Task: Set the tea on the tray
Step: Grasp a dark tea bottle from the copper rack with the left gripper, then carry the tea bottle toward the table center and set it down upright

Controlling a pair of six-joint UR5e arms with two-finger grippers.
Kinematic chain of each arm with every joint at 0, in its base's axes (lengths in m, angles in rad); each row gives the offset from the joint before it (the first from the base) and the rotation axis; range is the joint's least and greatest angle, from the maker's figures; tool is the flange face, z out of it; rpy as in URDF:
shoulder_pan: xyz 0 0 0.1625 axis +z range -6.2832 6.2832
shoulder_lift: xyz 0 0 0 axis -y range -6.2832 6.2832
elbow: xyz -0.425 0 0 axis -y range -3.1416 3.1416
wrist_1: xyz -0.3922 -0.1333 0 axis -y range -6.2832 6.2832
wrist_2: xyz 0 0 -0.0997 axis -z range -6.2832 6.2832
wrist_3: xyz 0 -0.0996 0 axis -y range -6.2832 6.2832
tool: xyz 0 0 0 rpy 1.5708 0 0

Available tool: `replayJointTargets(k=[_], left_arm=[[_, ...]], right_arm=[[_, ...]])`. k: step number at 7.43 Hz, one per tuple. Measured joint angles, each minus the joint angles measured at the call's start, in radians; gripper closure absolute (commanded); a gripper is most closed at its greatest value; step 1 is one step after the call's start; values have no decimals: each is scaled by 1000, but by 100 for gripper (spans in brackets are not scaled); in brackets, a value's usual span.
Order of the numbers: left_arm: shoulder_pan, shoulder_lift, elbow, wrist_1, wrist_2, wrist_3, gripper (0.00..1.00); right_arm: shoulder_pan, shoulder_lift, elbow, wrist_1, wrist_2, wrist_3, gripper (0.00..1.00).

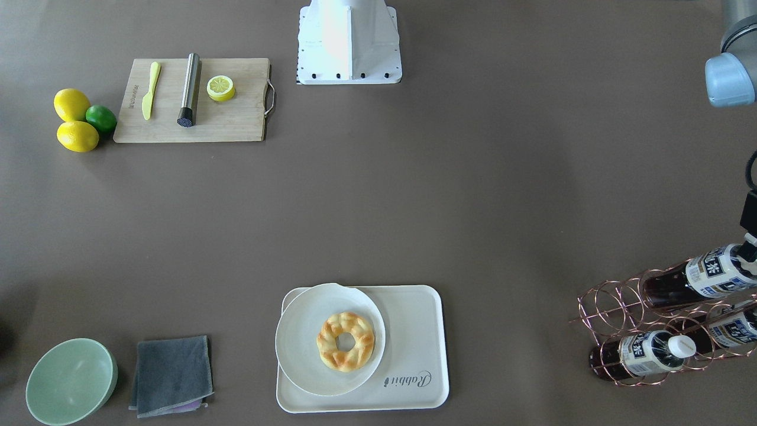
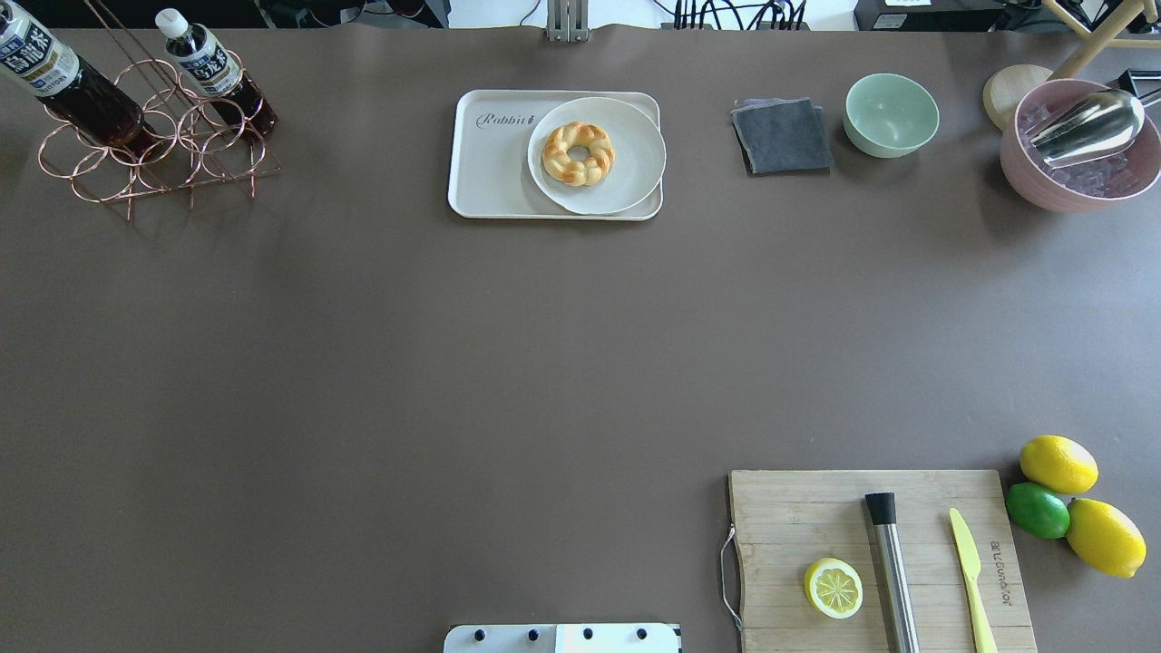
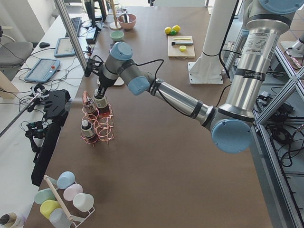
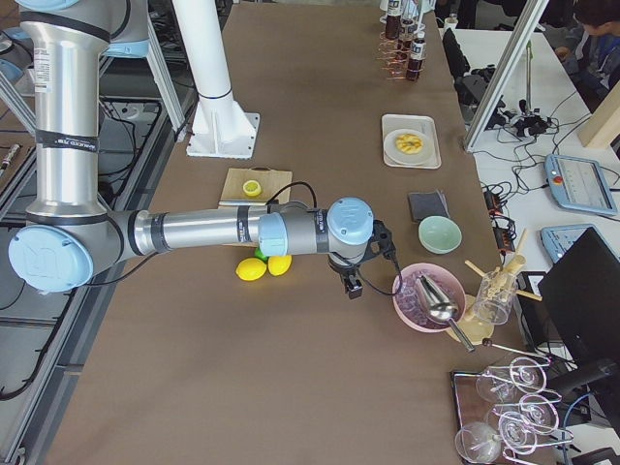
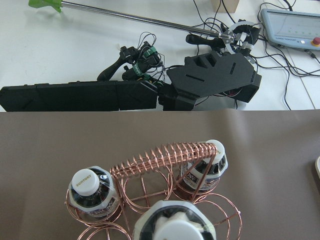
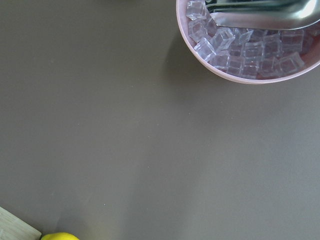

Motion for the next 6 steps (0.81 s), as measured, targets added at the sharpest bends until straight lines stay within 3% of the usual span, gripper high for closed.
replayJointTargets(k=[3, 5, 6], left_arm=[[121, 36, -221, 179, 9, -78, 100], [324, -9, -298, 266, 139, -274, 100], [448, -88, -318, 357, 241, -378, 100]], right_arm=[[-8, 0, -2, 0, 0, 0, 0], [-11, 8, -2, 0, -1, 7, 0], [-15, 21, -2, 0, -1, 27, 0]])
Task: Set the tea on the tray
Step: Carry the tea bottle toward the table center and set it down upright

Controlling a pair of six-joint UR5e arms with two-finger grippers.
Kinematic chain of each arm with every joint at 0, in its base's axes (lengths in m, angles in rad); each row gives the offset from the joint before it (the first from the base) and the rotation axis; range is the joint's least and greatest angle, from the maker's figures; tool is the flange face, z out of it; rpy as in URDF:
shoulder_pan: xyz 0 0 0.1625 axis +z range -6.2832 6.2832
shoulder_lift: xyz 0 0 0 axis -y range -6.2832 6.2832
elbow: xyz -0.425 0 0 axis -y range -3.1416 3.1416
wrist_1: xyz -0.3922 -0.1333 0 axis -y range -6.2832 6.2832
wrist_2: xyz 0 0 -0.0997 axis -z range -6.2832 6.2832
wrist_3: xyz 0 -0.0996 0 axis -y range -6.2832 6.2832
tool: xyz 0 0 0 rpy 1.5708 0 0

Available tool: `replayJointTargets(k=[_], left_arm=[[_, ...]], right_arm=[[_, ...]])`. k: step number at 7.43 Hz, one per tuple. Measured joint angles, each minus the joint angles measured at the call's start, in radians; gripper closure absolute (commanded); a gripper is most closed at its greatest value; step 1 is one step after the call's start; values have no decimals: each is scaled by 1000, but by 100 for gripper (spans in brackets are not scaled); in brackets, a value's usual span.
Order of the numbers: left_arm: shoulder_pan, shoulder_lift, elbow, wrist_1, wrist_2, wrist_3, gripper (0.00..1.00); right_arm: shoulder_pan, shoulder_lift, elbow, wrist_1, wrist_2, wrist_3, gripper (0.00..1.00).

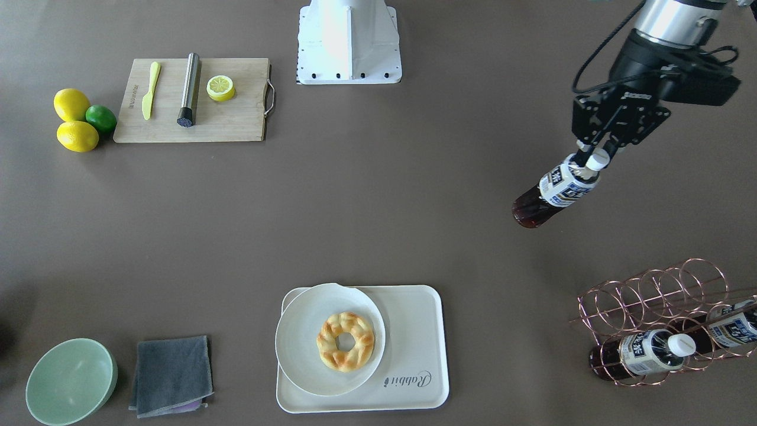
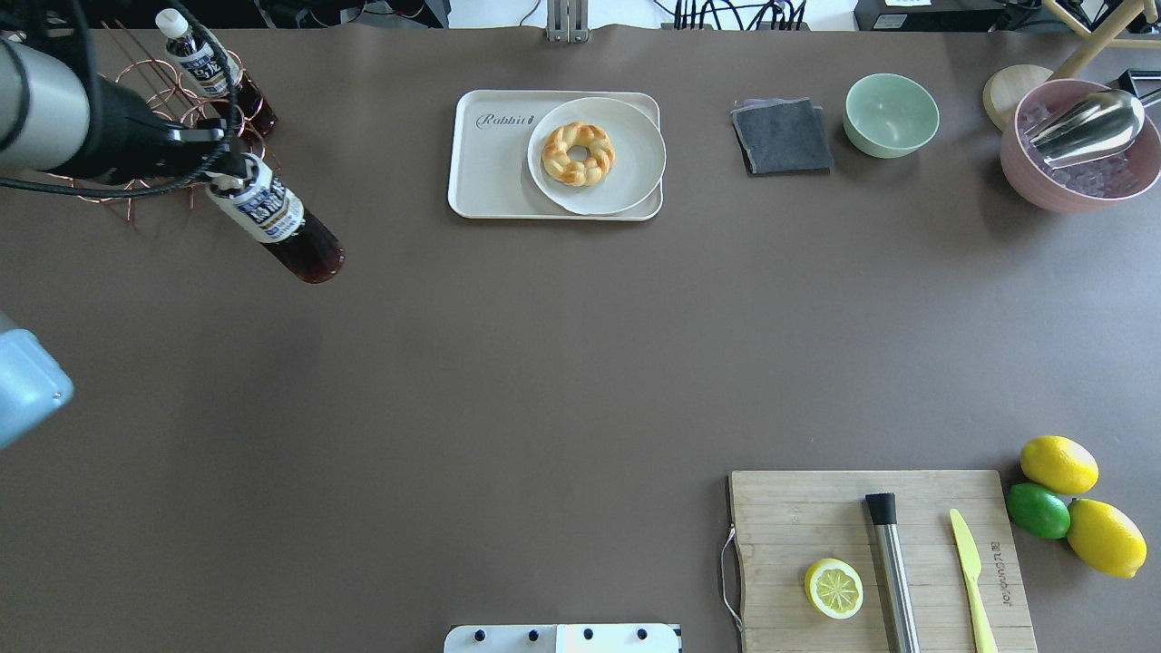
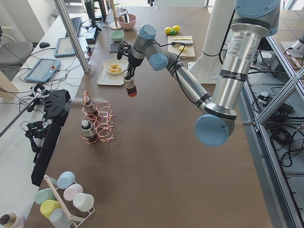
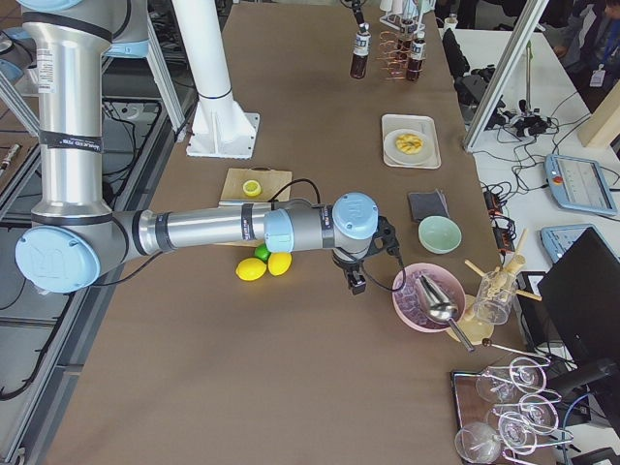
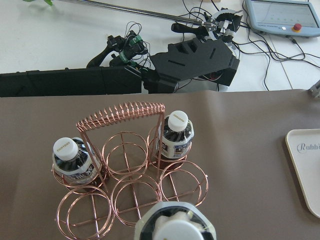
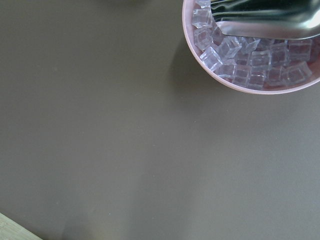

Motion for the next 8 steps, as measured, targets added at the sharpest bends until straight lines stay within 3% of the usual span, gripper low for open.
replayJointTargets(k=[2, 4, 8], left_arm=[[236, -222, -4, 247, 209, -180, 100], [420, -335, 27, 318, 377, -310, 100], [547, -479, 175, 327, 492, -426, 100]], right_arm=[[-8, 12, 0, 0, 0, 26, 0], [-11, 14, -2, 0, 0, 31, 0], [-11, 13, -4, 0, 0, 32, 0]])
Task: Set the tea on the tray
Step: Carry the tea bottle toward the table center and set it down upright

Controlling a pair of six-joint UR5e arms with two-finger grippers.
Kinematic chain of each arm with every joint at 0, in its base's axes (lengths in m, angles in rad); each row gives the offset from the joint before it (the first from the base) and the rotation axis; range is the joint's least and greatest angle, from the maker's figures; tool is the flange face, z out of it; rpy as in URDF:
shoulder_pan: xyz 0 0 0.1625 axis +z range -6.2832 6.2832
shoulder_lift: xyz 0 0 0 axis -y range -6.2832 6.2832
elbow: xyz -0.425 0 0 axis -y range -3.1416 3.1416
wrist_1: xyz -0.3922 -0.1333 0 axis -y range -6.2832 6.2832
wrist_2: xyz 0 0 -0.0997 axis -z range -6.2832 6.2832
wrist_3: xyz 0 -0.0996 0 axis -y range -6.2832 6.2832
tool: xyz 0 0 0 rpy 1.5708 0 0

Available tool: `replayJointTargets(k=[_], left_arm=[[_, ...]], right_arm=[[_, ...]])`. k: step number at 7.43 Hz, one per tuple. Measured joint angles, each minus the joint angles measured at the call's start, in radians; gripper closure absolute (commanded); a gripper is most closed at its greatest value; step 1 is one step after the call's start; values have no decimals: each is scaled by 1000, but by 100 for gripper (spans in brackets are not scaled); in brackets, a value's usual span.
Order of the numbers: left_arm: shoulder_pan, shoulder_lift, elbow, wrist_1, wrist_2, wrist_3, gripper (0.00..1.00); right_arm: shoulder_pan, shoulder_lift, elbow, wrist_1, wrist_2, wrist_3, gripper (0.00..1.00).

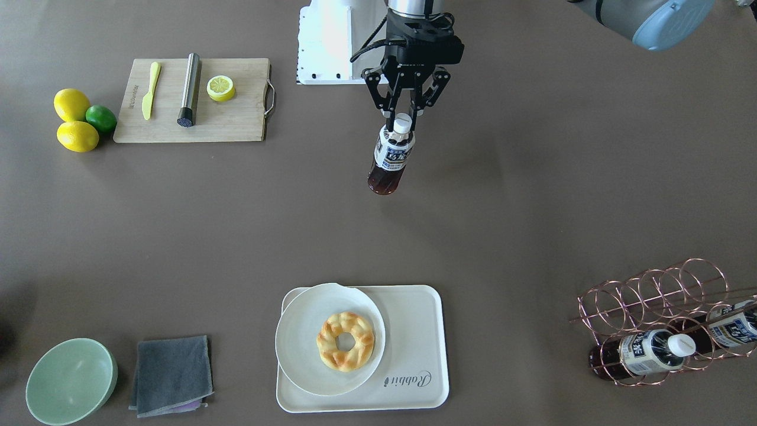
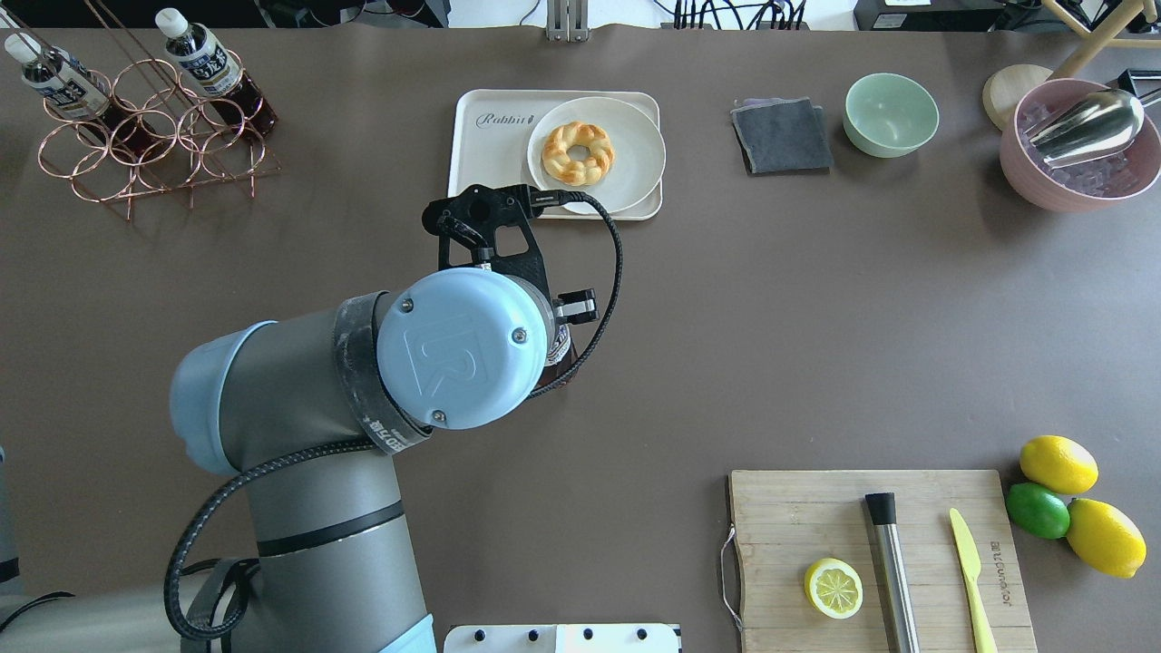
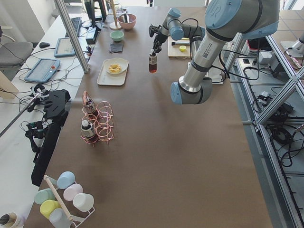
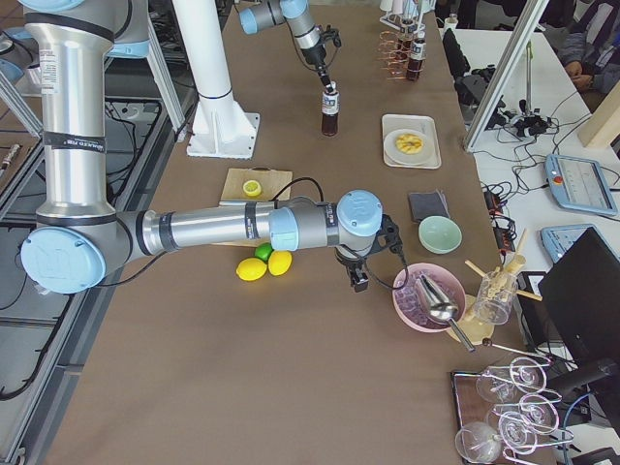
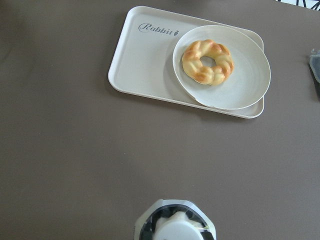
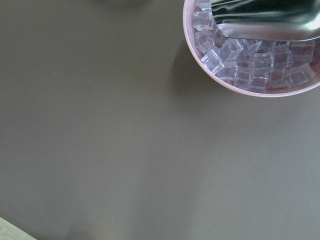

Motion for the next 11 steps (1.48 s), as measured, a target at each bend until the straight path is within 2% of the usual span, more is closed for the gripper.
replayJointTargets(k=[4, 5, 6, 7, 11], left_arm=[[54, -9, 24, 30, 47, -8, 100], [65, -9, 25, 32, 56, -8, 44], [70, -7, 25, 33, 60, -9, 22], [72, -5, 26, 33, 62, -8, 5], [71, -2, 8, 32, 67, 0, 4]], right_arm=[[0, -5, -4, 0, 0, 0, 0], [1, -6, -4, 0, 0, 0, 0], [1, -7, -4, 0, 0, 0, 0], [1, -8, -4, 0, 0, 0, 0], [-15, 9, 26, 2, 1, 74, 0]])
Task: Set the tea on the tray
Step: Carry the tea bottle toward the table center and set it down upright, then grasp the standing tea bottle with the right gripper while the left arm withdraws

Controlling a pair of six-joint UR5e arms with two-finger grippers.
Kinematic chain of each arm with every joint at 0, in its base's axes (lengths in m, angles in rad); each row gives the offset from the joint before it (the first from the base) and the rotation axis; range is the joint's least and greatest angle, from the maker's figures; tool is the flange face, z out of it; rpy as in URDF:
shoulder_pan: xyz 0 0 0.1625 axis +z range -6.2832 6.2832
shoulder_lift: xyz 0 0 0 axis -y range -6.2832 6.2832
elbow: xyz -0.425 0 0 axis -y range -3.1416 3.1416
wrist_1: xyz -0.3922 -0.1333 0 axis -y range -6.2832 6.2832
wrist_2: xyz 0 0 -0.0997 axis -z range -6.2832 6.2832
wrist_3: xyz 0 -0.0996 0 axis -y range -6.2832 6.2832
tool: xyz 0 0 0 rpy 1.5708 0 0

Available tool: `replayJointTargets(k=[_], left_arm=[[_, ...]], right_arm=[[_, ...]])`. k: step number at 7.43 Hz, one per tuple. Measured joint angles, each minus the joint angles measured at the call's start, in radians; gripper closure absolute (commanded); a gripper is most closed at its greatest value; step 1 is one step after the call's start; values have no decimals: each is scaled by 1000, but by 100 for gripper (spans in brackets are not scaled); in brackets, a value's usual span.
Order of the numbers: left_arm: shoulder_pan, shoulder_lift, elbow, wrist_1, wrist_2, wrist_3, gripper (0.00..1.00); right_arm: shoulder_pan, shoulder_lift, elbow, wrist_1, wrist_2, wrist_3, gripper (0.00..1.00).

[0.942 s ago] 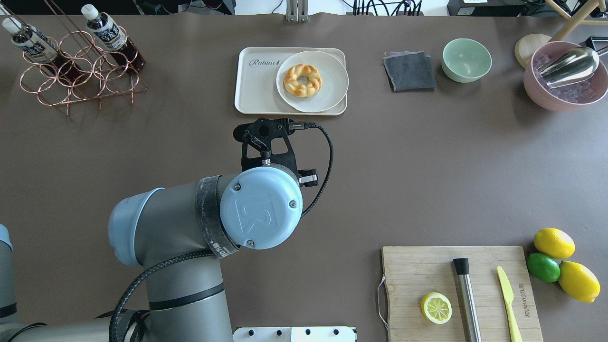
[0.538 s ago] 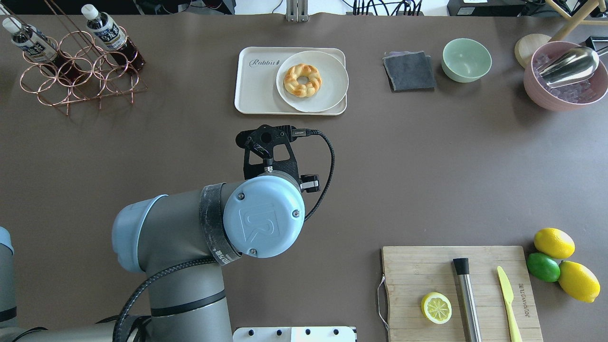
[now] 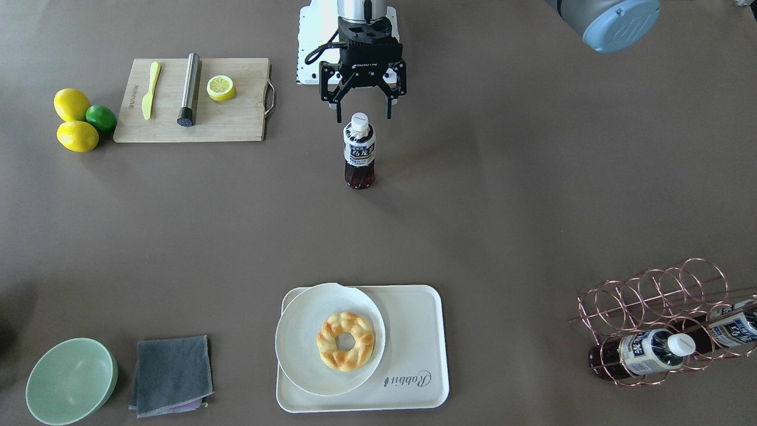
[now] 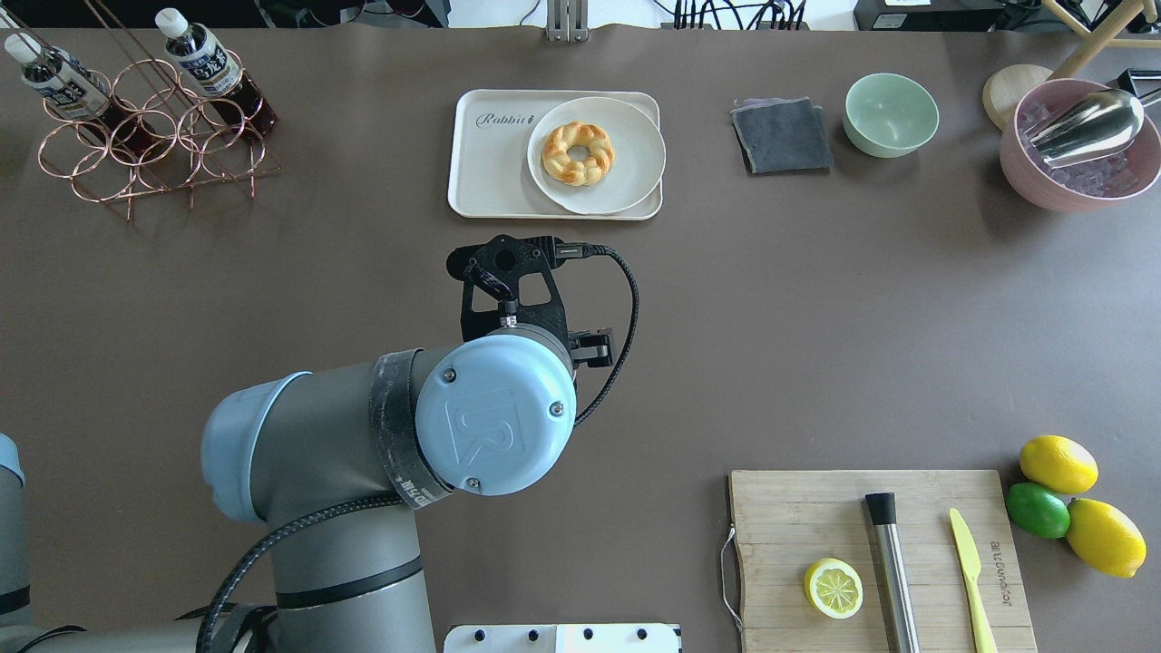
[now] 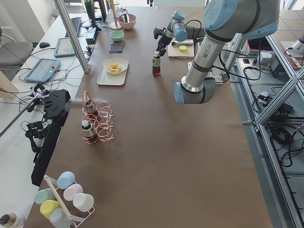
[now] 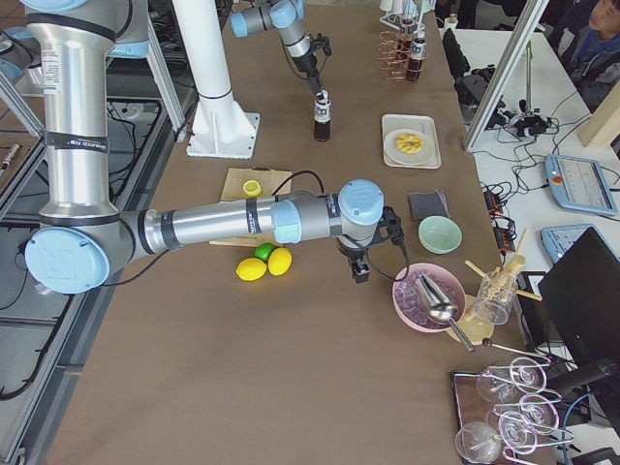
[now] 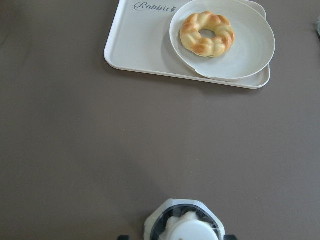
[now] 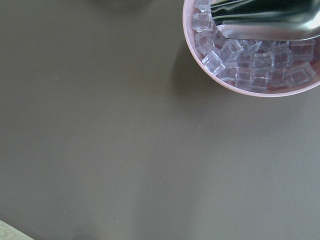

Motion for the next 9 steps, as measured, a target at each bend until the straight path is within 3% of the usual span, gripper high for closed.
replayJointTargets(k=[2, 4, 7, 9], left_arm=[[-23, 28, -66, 1, -12, 67, 4], [-161, 113, -127, -1, -157, 208, 4], [-377, 279, -189, -46, -348, 471, 4], [-514, 392, -153, -191, -473, 623, 4]], right_arm=[[-73, 76, 61, 2, -8, 218, 0], [-193, 215, 121, 1, -60, 488, 0], [-514, 489, 147, -2, -275, 933, 0], [-758, 642, 147, -10, -455, 1215, 0]])
